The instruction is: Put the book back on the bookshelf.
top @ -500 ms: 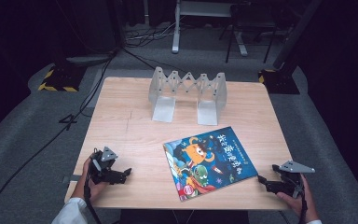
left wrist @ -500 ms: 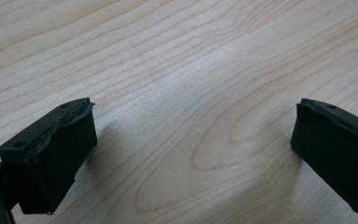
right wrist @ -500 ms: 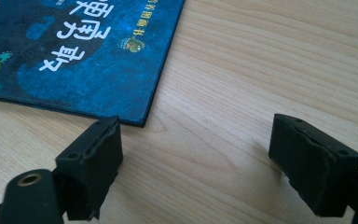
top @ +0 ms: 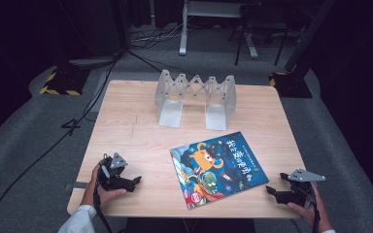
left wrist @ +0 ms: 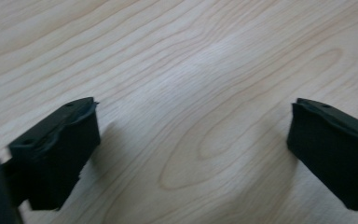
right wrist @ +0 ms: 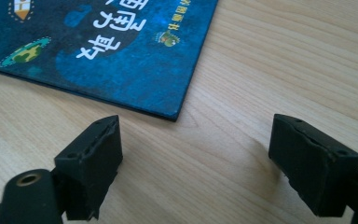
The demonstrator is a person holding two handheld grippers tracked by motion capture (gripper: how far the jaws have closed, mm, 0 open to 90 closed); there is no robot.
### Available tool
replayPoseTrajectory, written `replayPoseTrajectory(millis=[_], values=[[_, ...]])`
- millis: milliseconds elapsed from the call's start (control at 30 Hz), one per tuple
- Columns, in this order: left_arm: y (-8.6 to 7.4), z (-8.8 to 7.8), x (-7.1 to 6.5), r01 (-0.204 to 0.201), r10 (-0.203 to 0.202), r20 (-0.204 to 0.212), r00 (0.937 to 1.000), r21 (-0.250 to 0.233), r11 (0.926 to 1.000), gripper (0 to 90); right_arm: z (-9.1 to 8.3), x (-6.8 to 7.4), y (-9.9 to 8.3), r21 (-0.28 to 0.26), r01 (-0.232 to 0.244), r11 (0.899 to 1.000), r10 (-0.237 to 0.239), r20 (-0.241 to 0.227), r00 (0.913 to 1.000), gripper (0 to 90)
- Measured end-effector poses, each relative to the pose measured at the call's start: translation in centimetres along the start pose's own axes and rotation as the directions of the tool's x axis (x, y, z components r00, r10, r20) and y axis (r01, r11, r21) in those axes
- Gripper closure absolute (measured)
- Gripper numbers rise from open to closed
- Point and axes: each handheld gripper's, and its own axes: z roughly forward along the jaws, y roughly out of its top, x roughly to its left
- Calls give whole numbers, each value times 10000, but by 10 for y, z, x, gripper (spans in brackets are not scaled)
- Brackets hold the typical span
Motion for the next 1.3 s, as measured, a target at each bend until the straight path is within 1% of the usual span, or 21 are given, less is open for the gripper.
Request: replayPoseTrajectory(millis=[100, 133, 200, 233, 267, 367, 433, 567, 700, 733, 767, 833, 867, 900, 933, 967, 1067, 1167, 1200, 1233, 1300], values=[[6, 5, -3, -36, 37, 114, 9999, -56, 10000, 96, 1, 1, 2, 119, 69, 9999, -68, -80, 9999, 175], [10, 8, -4, -201, 202, 218, 9996, -50, 9998, 101, 2, 3, 3, 152, 90, 9998, -88, -135, 9999, 175], [16, 12, -6, -276, 281, 474, 9985, -120, 9995, 153, 4, 9, 6, 172, 341, 9993, -334, -374, 9987, 174], [20, 15, -8, -439, 441, 452, 9980, -52, 9990, 167, 6, 12, 8, 165, 461, 9988, -452, -482, 9978, 174], [24, 18, -10, -466, 465, 521, 9976, -2, 9989, 156, 7, 14, 9, 147, 516, 9986, -506, -567, 9971, 174], [36, 25, -18, -720, 742, 911, 9931, -273, 9970, 182, 11, 18, 12, 128, 569, 9983, -560, -579, 9967, 174], [47, 32, -23, -960, 1009, 1306, 9863, -439, 9944, 180, 14, 20, 15, 166, 476, 9987, -467, -499, 9977, 175], [67, 44, -33, -1286, 1436, 1646, 9759, -982, 9868, 181, 19, 23, 20, 147, 511, 9986, -503, -535, 9973, 179], [87, 60, -36, -1029, 1311, 2272, 9650, -1320, 9859, 172, 22, 24, 23, 141, 575, 9982, -566, -619, 9965, 179], [93, 65, -37, -1069, 1351, 2420, 9608, -1262, 9862, 171, 23, 24, 24, 157, 567, 9983, -557, -590, 9967, 178], [97, 69, -39, -1172, 1441, 2397, 9601, -1229, 9855, 171, 24, 25, 25, 174, 618, 9979, -606, -654, 9960, 178], [105, 78, -44, -1627, 1808, 2090, 9611, -1007, 9815, 172, 24, 25, 26, 182, 665, 9976, -651, -682, 9955, 177], [109, 84, -46, -1723, 1884, 2258, 9558, -895, 9810, 173, 25, 25, 26, 168, 700, 9974, -686, -731, 9950, 177], [109, 84, -46, -1723, 1884, 2258, 9558, -895, 9810, 179, 25, 25, 26, 173, 738, 9971, -723, -770, 9944, 177], [111, 86, -46, -1798, 1952, 2309, 9532, -864, 9799, 179, 25, 25, 26, 173, 738, 9971, -723, -770, 9944, 177], [115, 93, -48, -1911, 2044, 2262, 9524, -795, 9783, 186, 25, 25, 27, 174, 810, 9966, -793, -833, 9934, 177], [117, 98, -50, -1910, 2018, 2399, 9496, -676, 9793, 185, 26, 26, 27, 192, 823, 9964, -804, -848, 9931, 172], [120, 103, -49, -1689, 1792, 2617, 9484, -618, 9837, 161, 26, 26, 28, 193, 820, 9964, -801, -857, 9931, 169], [121, 104, -49, -1699, 1791, 2744, 9448, -573, 9838, 164, 26, 26, 28, 186, 811, 9965, -792, -855, 9932, 168], [122, 105, -48, -1658, 1733, 2996, 9382, -505, 9849, 163, 27, 27, 28, 194, 788, 9967, -770, -811, 9937, 159], [121, 105, -48, -1613, 1688, 3015, 9384, -499, 9856, 163, 27, 28, 28, 243, 785, 9966, -763, -792, 9939, 154]])
